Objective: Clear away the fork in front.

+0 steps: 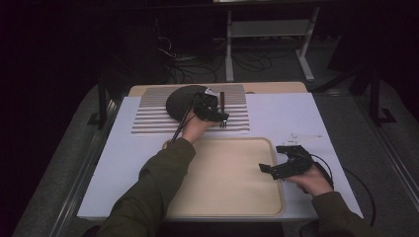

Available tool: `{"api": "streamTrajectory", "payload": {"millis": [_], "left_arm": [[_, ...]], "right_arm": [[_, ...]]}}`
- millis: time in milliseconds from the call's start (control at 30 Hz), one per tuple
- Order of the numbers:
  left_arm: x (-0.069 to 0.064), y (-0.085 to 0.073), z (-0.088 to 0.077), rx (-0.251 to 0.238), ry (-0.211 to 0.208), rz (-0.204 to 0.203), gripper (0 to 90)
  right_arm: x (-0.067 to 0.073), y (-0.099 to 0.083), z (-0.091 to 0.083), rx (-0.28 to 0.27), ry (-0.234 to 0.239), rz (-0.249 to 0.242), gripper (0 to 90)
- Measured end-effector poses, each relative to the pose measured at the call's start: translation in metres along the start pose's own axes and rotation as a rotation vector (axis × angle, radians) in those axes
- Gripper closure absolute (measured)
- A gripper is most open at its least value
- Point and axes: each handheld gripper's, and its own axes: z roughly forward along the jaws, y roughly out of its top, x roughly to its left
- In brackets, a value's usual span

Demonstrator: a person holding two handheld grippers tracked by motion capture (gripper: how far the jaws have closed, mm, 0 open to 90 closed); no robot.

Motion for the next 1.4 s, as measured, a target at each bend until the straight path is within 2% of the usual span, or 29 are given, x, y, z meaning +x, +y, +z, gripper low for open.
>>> {"api": "streamTrajectory", "payload": {"millis": [167, 267, 333, 400, 567, 767, 900, 1033, 1400], "left_arm": [[0.0, 0.003, 0.008, 0.019, 0.022, -0.004, 51.9], [0.001, 0.004, 0.012, 0.026, 0.042, 0.002, 60.7], [0.003, 0.004, 0.013, 0.027, 0.044, -0.01, 67.9], [0.003, 0.005, 0.013, 0.029, 0.062, 0.0, 75.9], [0.008, 0.007, 0.013, 0.018, 0.095, -0.002, 89.0], [0.011, 0.01, 0.019, 0.023, 0.123, 0.0, 89.8], [0.009, 0.011, 0.024, 0.028, 0.138, 0.014, 89.9], [0.008, 0.012, 0.029, 0.029, 0.171, 0.021, 89.9], [0.013, 0.01, 0.038, 0.053, 0.205, 0.012, 89.9]], "right_arm": [[0.0, 0.0, 0.0, -0.003, 0.004, 0.003, 0.0], [0.0, 0.0, 0.001, -0.002, 0.007, 0.0, 0.0], [0.0, 0.0, 0.001, -0.001, 0.006, 0.004, 0.0], [0.0, 0.0, 0.001, 0.001, 0.008, 0.004, 0.0], [0.0, 0.0, 0.0, -0.003, 0.009, 0.005, 0.0], [-0.001, -0.001, 0.0, -0.003, 0.011, 0.007, 0.0], [-0.002, -0.001, 0.0, -0.005, 0.013, 0.01, 0.0], [-0.002, -0.001, -0.001, -0.007, 0.014, 0.014, 0.0], [-0.003, -0.001, -0.001, -0.012, 0.016, 0.014, 0.0]]}}
